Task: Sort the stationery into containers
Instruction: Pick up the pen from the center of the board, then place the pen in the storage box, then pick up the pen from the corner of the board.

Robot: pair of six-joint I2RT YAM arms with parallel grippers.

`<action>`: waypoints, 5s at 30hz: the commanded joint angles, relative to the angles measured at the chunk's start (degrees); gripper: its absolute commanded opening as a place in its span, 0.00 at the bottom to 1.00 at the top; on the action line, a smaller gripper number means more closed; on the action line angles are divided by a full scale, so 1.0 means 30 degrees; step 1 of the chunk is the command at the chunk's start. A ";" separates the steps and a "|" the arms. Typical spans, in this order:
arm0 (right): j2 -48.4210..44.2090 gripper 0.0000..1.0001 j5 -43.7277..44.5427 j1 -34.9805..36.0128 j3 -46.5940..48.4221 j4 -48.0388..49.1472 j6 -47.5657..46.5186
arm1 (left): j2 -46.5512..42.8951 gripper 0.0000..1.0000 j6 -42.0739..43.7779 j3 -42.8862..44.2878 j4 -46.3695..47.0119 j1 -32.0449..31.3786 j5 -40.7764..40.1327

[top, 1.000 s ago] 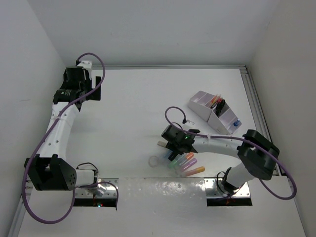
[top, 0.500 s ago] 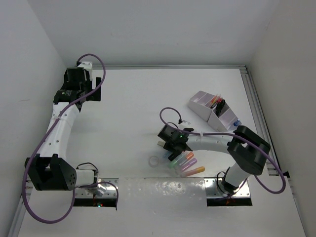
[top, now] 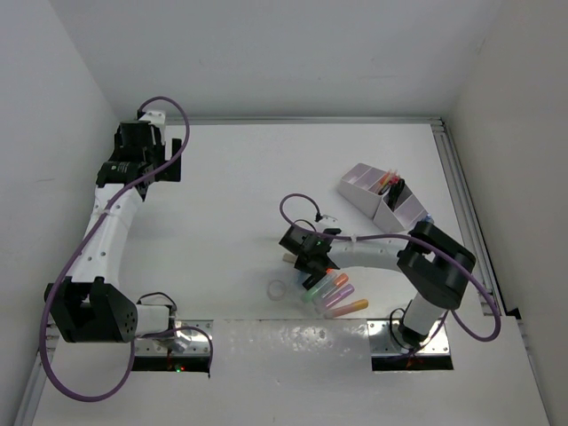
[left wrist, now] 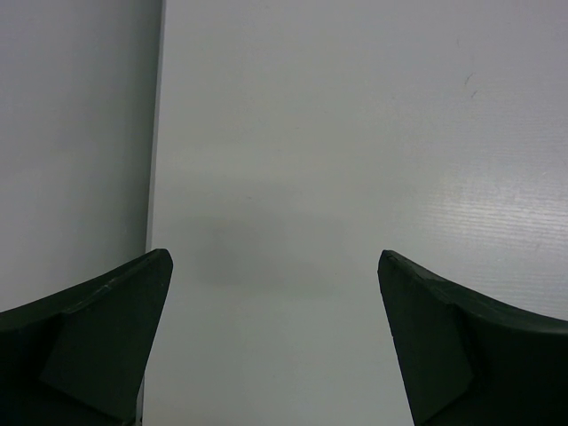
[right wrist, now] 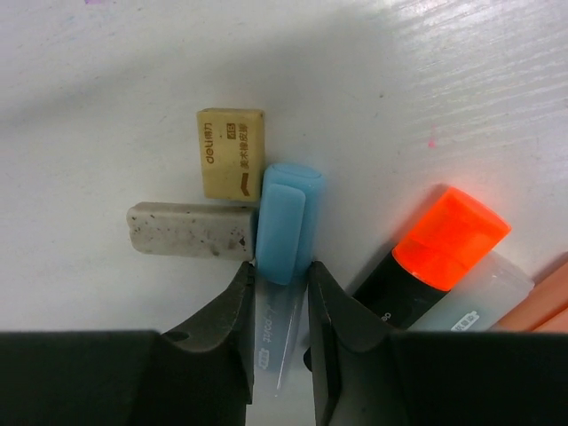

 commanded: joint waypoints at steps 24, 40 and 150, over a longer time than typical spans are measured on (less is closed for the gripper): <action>-0.8332 0.00 0.4315 -0.2192 0.2215 0.3335 -1.2418 | -0.0005 1.00 -0.0050 0.0712 0.0346 -0.0126 -0.0357; -1.4169 0.00 -0.1887 -1.9876 -0.2001 0.4882 -1.6734 | 0.2395 1.00 -0.0050 0.3492 -0.0649 0.0079 -0.0006; -1.1267 0.47 0.3025 0.6241 -0.8947 -0.7447 2.2113 | 0.2367 1.00 -0.1016 0.2381 -0.0269 0.0079 0.3803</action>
